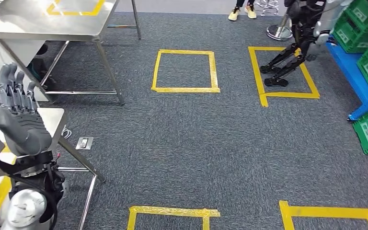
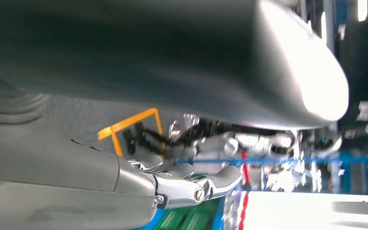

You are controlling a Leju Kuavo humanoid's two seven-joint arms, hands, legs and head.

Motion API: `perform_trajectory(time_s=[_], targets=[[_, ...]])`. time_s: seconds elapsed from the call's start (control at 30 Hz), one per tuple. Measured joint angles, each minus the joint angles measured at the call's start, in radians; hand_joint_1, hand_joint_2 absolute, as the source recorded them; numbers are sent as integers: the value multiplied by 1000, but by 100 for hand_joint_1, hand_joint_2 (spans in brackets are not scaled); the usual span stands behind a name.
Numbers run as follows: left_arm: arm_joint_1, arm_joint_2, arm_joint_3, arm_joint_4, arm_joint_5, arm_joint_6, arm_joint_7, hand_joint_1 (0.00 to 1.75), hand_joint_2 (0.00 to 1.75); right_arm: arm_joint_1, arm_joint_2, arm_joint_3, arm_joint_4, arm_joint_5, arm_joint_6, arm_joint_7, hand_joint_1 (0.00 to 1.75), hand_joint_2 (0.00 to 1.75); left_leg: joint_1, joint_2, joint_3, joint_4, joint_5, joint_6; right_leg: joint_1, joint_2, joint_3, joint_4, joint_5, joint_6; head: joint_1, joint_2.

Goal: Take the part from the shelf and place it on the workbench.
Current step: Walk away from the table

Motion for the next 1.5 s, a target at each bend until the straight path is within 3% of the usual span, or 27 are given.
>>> perform_trajectory(time_s=[0.07, 0.13, 0.17, 0.23, 0.3, 0.37, 0.43, 0.47, 0.5, 0.6, 0.67, 0.7, 0.8, 0.87, 0.93, 0.97, 1.03, 1.1, 1.17, 1.2, 1.27, 1.3, 1.37, 1.4, 1.43, 1.47, 1.5], targets=[[2, 3, 7, 3, 8, -3, 0, 0, 0, 5, 3, -7, 5, -9, -8, -3, 0, 0, 2, -64, -54, 107, -46, -3, -2, 22, 8, -5, -1, -9, -12, 0], [10, 5, 14, 9, 23, -8, -8, 0, 0, 18, 5, -20, 15, -27, -18, -6, 0, 0, 2, -88, -125, 221, -75, -4, -1, 48, 7, -3, -3, -15, -23, 0], [15, 6, 18, 13, 32, -11, -15, 0, 0, 27, 6, -29, 22, -39, -20, -9, 0, 0, 3, -92, -144, 237, -66, -4, -1, 62, 8, -1, -5, -15, -26, 0], [20, 6, 26, 21, 46, -16, -30, 0, 0, 43, 9, -49, 38, -63, -19, -22, 0, 0, 4, -102, -125, 160, 0, -2, -2, 93, 9, 3, -9, -12, -31, 0], [21, 7, 33, 27, 52, -18, -39, 0, 0, 52, 12, -64, 51, -75, -14, -33, 0, 0, 11, -148, -72, 37, 53, 2, -4, 121, 6, 10, -13, -5, -35, 0], [22, 7, 39, 32, 55, -19, -42, 0, 0, 57, 14, -77, 61, -79, -12, -38, 0, 0, 11, -179, -42, -15, 58, 7, -10, 146, -2, 13, -13, 9, -36, 0], [22, 8, 42, 36, 56, -22, -43, 0, 0, 66, 15, -90, 71, -83, -12, -39, 0, 0, 7, -159, -31, -23, 59, 16, -18, 170, -12, 11, -9, 25, -36, 0], [22, 7, 43, 38, 55, -24, -43, 0, 0, 70, 16, -96, 77, -85, -13, -38, 0, 0, 7, -146, -26, -29, 61, 22, -17, 164, -18, 15, -11, 31, -36, 0], [23, 7, 43, 42, 54, -26, -42, 0, 0, 73, 17, -102, 85, -92, -11, -36, 0, 0, 7, -132, -19, -36, 63, 27, -16, 139, -29, 34, -19, 35, -31, 0], [34, 5, 45, 77, 64, -35, -39, 0, 0, 80, 25, -114, 130, -152, 24, -36, 0, 0, 1, -87, -5, -46, 59, 40, -15, 37, -113, 191, -83, 44, -13, 0], [41, 2, 46, 130, 99, -48, -50, 0, 0, 89, 39, -114, 184, -204, 60, -51, 0, 0, -2, -57, -3, -46, 53, 42, -19, 18, -157, 263, -96, 47, -8, 0], [41, -1, 46, 166, 125, -59, -61, 0, 0, 91, 46, -113, 218, -230, 78, -62, 0, 0, -3, -43, -2, -46, 50, 41, -21, 12, -151, 246, -78, 48, -6, 0], [37, -18, 45, 322, 208, -93, -108, 0, 0, 85, 71, -106, 356, -350, 151, -105, 0, 0, -7, -1, 8, -46, 39, 34, -14, -35, -56, 59, -4, 40, 1, 0], [33, -33, 39, 439, 241, -111, -143, 0, 0, 76, 84, -101, 468, -437, 208, -132, 0, 0, -8, 21, 14, -48, 32, 24, -3, -60, -21, 1, 2, 29, 0, 0], [28, -52, 27, 555, 284, -148, -181, 0, 0, 62, 90, -99, 599, -485, 252, -152, 0, 0, -4, 42, 22, -53, 28, 11, 3, -39, -14, -5, 5, 18, -3, 0], [22, -64, 19, 619, 313, -174, -205, 0, 0, 51, 92, -99, 677, -502, 279, -162, 0, 0, 0, 35, 24, -52, 22, 6, 2, -25, -8, -13, 7, 13, -5, 0], [6, -86, 0, 753, 362, -225, -257, 0, 0, 16, 95, -100, 849, -536, 360, -182, 0, 0, 6, -20, 4, -5, -5, 1, -5, 1, 5, -28, 12, 1, -9, 0], [-8, -100, -20, 893, 393, -262, -281, 0, 0, -24, 106, -100, 1034, -564, 442, -190, 0, 0, 9, -78, -65, 117, -51, -1, -8, 29, 9, -32, 13, -6, -19, 0], [-12, -110, -37, 1023, 415, -289, -284, 0, 0, -47, 123, -99, 1211, -579, 479, -183, 0, 0, 9, -91, -136, 216, -67, -3, -8, 60, 9, -31, 9, -7, -31, 0], [-13, -115, -43, 1084, 427, -301, -285, 0, 0, -50, 131, -99, 1289, -582, 478, -173, 0, 0, 9, -93, -149, 217, -50, -4, -9, 74, 10, -29, 7, -6, -34, 0], [-17, -124, -51, 1194, 454, -328, -282, 0, 0, -54, 149, -98, 1425, -572, 444, -132, 0, 0, 12, -109, -121, 115, 26, -3, -12, 104, 12, -23, 0, 0, -36, 0], [-19, -127, -56, 1249, 467, -341, -277, 0, 0, -60, 159, -96, 1485, -559, 417, -103, 0, 0, 15, -135, -95, 50, 54, -2, -14, 120, 11, -18, -4, 5, -37, 0], [-18, -132, -63, 1343, 484, -359, -271, 0, 0, -73, 178, -90, 1584, -533, 370, -56, 0, 0, 18, -175, -51, -27, 73, 1, -19, 152, 6, -10, -9, 18, -38, 0], [-18, -136, -65, 1381, 488, -364, -271, 0, 0, -76, 185, -87, 1625, -527, 357, -44, 0, 0, 16, -180, -42, -33, 67, 5, -23, 166, 3, -10, -10, 26, -40, 0], [-19, -140, -66, 1413, 490, -366, -273, 0, 0, -77, 192, -84, 1661, -523, 350, -38, 0, 0, 14, -168, -35, -36, 67, 11, -27, 179, -1, -12, -9, 35, -41, 0], [-23, -145, -68, 1440, 491, -368, -274, 0, 0, -78, 197, -83, 1695, -521, 346, -33, 0, 0, 12, -155, -30, -40, 68, 17, -29, 178, -5, -10, -9, 42, -42, 0], [-28, -151, -69, 1466, 492, -368, -275, 0, 0, -80, 201, -81, 1725, -520, 343, -31, 0, 0, 12, -142, -24, -45, 69, 24, -27, 155, -12, 3, -16, 46, -39, 0]])
